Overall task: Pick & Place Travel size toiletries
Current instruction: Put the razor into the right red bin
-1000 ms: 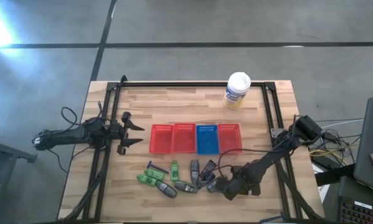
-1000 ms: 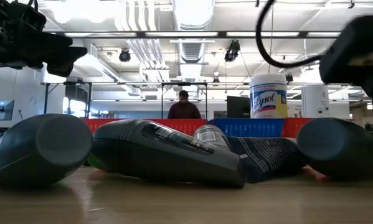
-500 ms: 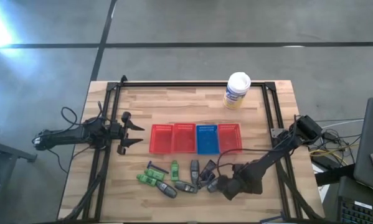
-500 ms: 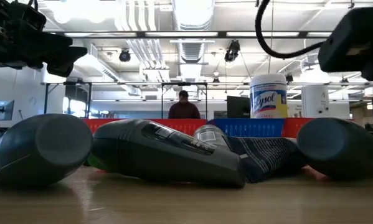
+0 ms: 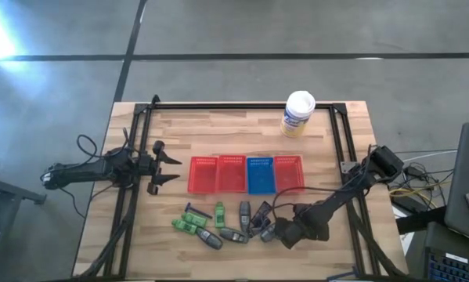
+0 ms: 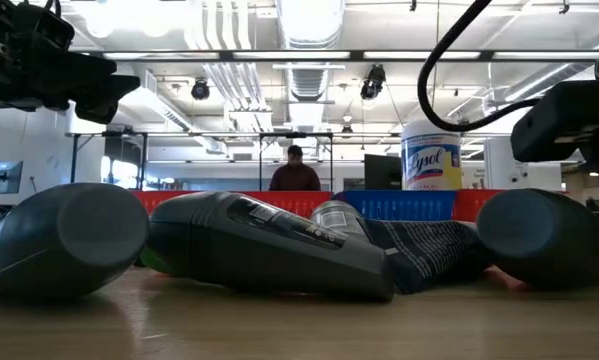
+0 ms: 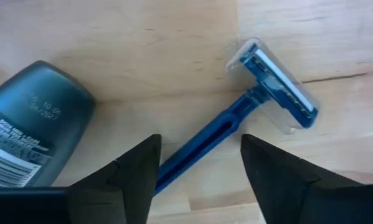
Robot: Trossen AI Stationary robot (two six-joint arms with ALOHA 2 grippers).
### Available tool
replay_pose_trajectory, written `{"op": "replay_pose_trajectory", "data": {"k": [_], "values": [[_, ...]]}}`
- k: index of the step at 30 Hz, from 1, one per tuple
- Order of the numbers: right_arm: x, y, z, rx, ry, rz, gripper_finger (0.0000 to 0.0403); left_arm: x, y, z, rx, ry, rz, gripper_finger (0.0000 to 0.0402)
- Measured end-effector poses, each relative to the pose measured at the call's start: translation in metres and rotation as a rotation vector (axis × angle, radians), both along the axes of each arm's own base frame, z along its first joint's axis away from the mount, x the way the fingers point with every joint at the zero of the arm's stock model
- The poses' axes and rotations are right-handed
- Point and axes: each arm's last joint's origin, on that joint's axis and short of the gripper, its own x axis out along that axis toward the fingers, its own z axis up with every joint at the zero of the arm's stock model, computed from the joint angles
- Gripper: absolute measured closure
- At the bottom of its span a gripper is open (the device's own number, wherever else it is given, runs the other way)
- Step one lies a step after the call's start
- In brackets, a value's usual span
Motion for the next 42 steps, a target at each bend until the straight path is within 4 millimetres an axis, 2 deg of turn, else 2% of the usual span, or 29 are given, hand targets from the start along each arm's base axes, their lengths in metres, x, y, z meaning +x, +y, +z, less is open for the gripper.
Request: {"op": "replay_pose_trajectory", "data": {"k": [17,21,27,32,38,42], "values": [[-0.004,-0.004,-0.009,-0.03,-0.029,0.073,0.0354,0.0,0.0,0.0,0.0,0.0,0.0,0.0184],[-0.005,-0.005,-0.009,-0.035,-0.029,0.126,0.0372,0.0,0.0,0.0,0.0,0.0,0.0,0.0184],[-0.005,-0.005,-0.006,-0.051,-0.041,0.182,0.0377,0.0,0.0,0.0,0.0,0.0,0.0,0.0184],[-0.005,-0.007,0.01,-0.113,-0.067,0.216,0.0378,0.0,0.0,0.0,0.0,0.0,0.0,0.0184],[-0.009,-0.017,0.056,-0.19,-0.17,0.199,0.0379,0.0,0.0,0.0,0.0,0.0,0.0,0.0184],[-0.016,-0.036,0.088,-0.268,-0.227,0.178,0.0379,0.0,0.0,0.0,0.0,0.0,0.0,0.0184]]}}
